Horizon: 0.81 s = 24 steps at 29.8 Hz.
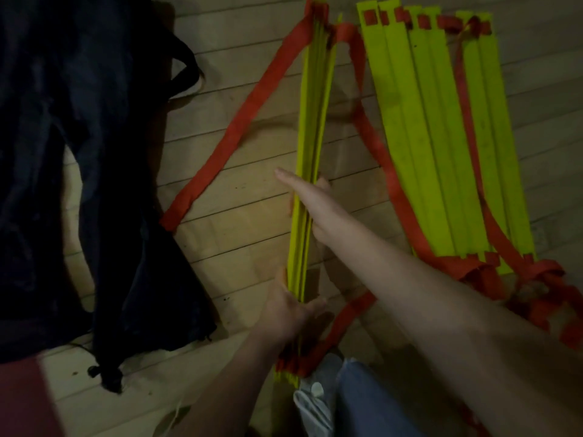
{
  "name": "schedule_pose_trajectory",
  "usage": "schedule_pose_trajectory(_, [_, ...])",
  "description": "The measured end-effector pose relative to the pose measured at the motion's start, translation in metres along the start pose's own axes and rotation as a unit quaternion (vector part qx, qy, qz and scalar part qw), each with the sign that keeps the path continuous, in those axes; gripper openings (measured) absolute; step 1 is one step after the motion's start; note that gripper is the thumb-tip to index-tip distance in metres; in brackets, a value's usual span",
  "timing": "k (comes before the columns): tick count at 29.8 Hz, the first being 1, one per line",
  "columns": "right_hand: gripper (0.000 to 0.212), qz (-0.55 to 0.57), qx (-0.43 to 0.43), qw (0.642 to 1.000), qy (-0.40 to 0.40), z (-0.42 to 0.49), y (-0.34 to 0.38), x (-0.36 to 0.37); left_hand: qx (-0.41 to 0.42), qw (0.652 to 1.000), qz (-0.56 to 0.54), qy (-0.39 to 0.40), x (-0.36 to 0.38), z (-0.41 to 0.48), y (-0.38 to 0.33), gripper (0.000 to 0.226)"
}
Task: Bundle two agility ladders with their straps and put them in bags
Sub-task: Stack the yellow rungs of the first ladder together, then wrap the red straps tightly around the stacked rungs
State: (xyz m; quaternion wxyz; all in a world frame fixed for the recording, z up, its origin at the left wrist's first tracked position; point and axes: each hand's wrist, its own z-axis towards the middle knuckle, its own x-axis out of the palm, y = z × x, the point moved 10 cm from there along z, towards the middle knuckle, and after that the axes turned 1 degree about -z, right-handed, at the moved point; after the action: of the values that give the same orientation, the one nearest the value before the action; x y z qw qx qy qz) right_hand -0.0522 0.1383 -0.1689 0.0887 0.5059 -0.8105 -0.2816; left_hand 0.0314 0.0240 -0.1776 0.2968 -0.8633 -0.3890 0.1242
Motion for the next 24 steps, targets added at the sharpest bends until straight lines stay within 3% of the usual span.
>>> schedule_pose_trajectory(2, [0.025, -0.019, -0.047, 0.997, -0.054, -0.007, 0.023, -0.011, 0.009, 0.995, 0.053, 0.079, 0.008, -0.003, -0.014, 0.069])
schedule_pose_trajectory(3, [0.017, -0.035, -0.081, 0.993, -0.077, -0.012, 0.038, -0.016, 0.008, 0.992, 0.058, 0.111, 0.008, -0.006, -0.023, 0.069])
schedule_pose_trajectory(6, [0.022, -0.053, -0.166, 0.981, -0.082, -0.041, 0.073, -0.020, -0.011, 0.983, 0.061, 0.174, -0.008, -0.022, -0.060, 0.081])
schedule_pose_trajectory(9, [0.027, -0.075, -0.231, 0.967, -0.083, -0.084, 0.108, -0.023, 0.024, 0.989, 0.010, 0.146, -0.045, -0.043, -0.116, 0.110])
schedule_pose_trajectory(11, [0.026, -0.093, -0.250, 0.961, -0.077, -0.109, 0.121, -0.022, 0.080, 0.988, -0.031, 0.132, -0.058, -0.067, -0.163, 0.114])
schedule_pose_trajectory(14, [0.026, -0.120, -0.262, 0.957, -0.010, -0.168, 0.140, -0.013, 0.156, 0.981, -0.056, 0.100, -0.073, -0.122, -0.233, 0.097])
schedule_pose_trajectory(17, [0.040, -0.153, -0.271, 0.949, 0.054, -0.220, 0.145, 0.005, 0.231, 0.967, -0.091, 0.051, -0.078, -0.174, -0.291, 0.043])
schedule_pose_trajectory(19, [0.051, -0.110, -0.274, 0.923, 0.247, -0.331, 0.154, 0.023, 0.304, 0.942, -0.124, -0.072, -0.093, -0.280, -0.336, 0.025])
schedule_pose_trajectory(20, [0.057, -0.099, -0.299, 0.907, 0.281, -0.363, 0.157, 0.022, 0.332, 0.927, -0.143, -0.098, -0.095, -0.314, -0.347, 0.023])
schedule_pose_trajectory(22, [0.038, -0.144, -0.397, 0.875, 0.235, -0.423, 0.184, 0.009, 0.359, 0.914, -0.139, -0.124, -0.092, -0.363, -0.360, 0.031])
schedule_pose_trajectory(23, [0.026, -0.087, -0.436, 0.885, 0.141, -0.475, 0.202, -0.017, 0.371, 0.910, -0.120, -0.137, -0.084, -0.420, -0.358, 0.032])
schedule_pose_trajectory(24, [0.019, -0.006, -0.487, 0.870, 0.083, -0.512, 0.216, -0.043, 0.378, 0.911, -0.107, -0.128, -0.080, -0.445, -0.357, 0.032])
